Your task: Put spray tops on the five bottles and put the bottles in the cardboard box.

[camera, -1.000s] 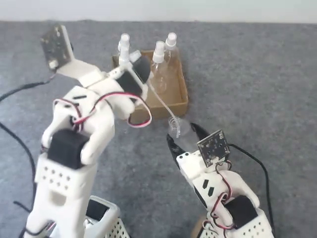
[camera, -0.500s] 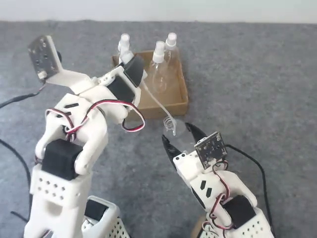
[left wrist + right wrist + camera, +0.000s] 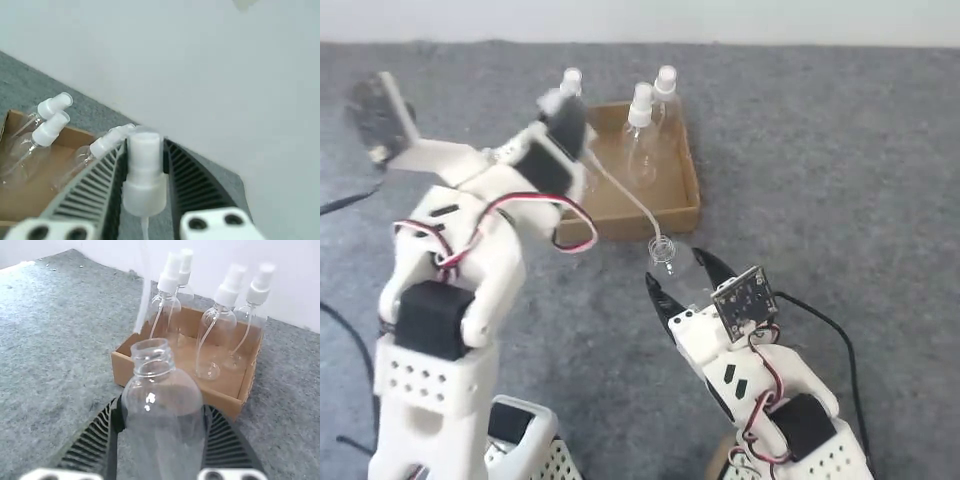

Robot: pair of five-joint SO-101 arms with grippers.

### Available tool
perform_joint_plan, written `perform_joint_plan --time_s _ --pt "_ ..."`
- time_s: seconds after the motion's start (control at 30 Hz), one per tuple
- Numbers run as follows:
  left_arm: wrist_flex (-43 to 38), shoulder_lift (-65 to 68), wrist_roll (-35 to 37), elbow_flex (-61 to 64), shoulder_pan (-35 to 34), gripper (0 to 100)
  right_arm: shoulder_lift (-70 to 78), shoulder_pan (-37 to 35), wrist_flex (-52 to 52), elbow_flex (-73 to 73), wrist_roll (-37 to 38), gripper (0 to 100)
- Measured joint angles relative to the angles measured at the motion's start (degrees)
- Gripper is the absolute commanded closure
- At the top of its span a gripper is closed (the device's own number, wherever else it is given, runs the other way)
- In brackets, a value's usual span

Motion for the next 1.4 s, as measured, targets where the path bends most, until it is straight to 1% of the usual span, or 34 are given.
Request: perform_joint_plan --time_s 0.07,0.23,0.43,0.67,0.73,0.87,0.93,1.27,1.4 --pt "-1.4 -0.1 0.0 1.7 -0.9 99 0.0 0.0 0.0 0.0 0.0 91.8" --pt "-5.0 0.0 0.0 6.4 0.4 99 0.0 0.0 0.0 0.0 0.0 91.8" --pt "-5.5 0.0 0.0 9.8 1.8 99 0.0 0.0 0.0 0.0 0.0 91.8" --pt "-5.5 0.0 -0.2 9.9 2.1 99 0.0 0.1 0.0 0.0 -0.2 91.8" --pt "-5.3 0.0 -1.8 9.9 3.3 99 0.0 0.1 0.0 0.0 -0.2 91.8" --pt "-1.4 0.0 -7.7 9.9 9.5 99 0.0 0.0 0.0 0.0 -0.2 91.8" --pt "-0.5 0.0 -9.5 11.1 11.8 99 0.0 0.0 0.0 0.0 -0.2 91.8" --pt "-2.9 0.0 -10.5 18.0 13.5 99 0.0 -0.1 0.0 0.1 -0.2 91.8" --pt "-2.9 0.0 -13.9 18.5 14.6 99 0.0 -0.1 0.0 0.1 -0.2 91.8"
